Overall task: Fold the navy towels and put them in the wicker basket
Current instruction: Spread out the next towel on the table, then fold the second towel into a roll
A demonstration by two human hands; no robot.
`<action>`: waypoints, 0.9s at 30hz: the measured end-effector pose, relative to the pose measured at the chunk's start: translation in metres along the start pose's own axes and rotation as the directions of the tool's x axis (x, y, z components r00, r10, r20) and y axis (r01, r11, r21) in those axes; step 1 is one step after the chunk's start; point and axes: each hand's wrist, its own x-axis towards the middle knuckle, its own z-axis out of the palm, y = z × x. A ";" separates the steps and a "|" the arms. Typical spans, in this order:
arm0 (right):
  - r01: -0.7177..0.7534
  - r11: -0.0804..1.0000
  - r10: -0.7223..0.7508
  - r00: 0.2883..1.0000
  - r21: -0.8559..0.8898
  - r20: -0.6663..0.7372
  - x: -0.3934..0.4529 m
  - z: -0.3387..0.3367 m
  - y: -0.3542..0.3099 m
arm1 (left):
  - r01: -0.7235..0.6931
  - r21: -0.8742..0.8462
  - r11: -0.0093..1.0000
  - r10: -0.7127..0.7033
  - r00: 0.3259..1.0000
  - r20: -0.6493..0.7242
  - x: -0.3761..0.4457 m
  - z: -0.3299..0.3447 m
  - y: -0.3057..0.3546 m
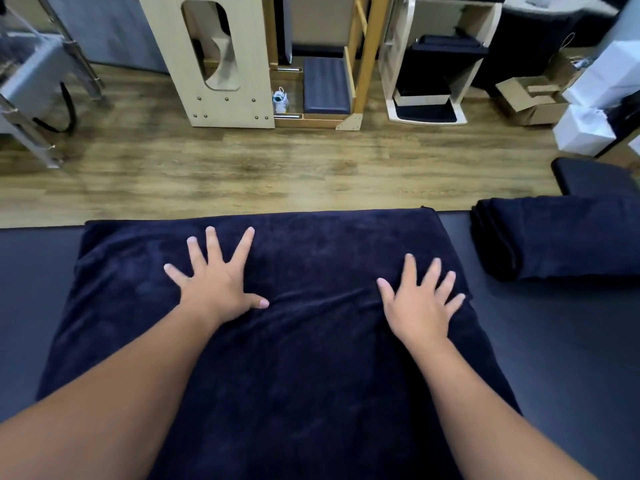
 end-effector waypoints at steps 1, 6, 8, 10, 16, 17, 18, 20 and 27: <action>-0.005 1.000 0.005 1.000 -0.017 -0.028 -0.011 0.000 0.001 | -0.013 0.035 0.999 0.015 0.998 -0.069 -0.009 0.006 0.003; 0.468 0.876 -0.463 0.884 -0.120 0.065 -0.109 0.025 0.001 | -0.154 0.097 0.983 0.179 0.921 -0.345 -0.077 0.070 0.007; 0.530 0.834 -0.511 0.847 -0.157 0.146 -0.147 0.039 0.016 | -0.267 0.150 0.952 0.304 0.884 -0.355 -0.113 0.101 -0.003; 0.485 0.858 -0.470 0.874 -0.171 0.121 -0.172 0.047 0.036 | -0.323 0.166 0.932 0.360 0.881 -0.306 -0.154 0.126 -0.015; 0.230 0.967 -0.212 0.966 -0.114 0.147 -0.230 0.055 0.085 | -0.291 0.176 0.941 0.326 0.917 -0.230 -0.268 0.168 -0.064; 0.186 0.978 -0.170 0.974 -0.098 0.152 -0.240 0.056 0.090 | -0.262 0.176 0.949 0.298 0.928 -0.223 -0.281 0.172 -0.073; 0.149 0.985 -0.134 0.979 -0.088 0.154 -0.253 0.058 0.095 | -0.236 0.176 0.956 0.271 0.938 -0.215 -0.296 0.176 -0.081; 0.126 0.987 -0.111 0.984 -0.098 0.140 -0.277 0.062 0.104 | -0.220 0.184 0.958 0.255 0.947 -0.195 -0.321 0.180 -0.095; 0.423 0.868 -0.382 0.903 -0.259 0.195 -0.339 0.088 0.149 | -0.350 0.231 0.908 0.398 0.891 -0.217 -0.379 0.202 -0.132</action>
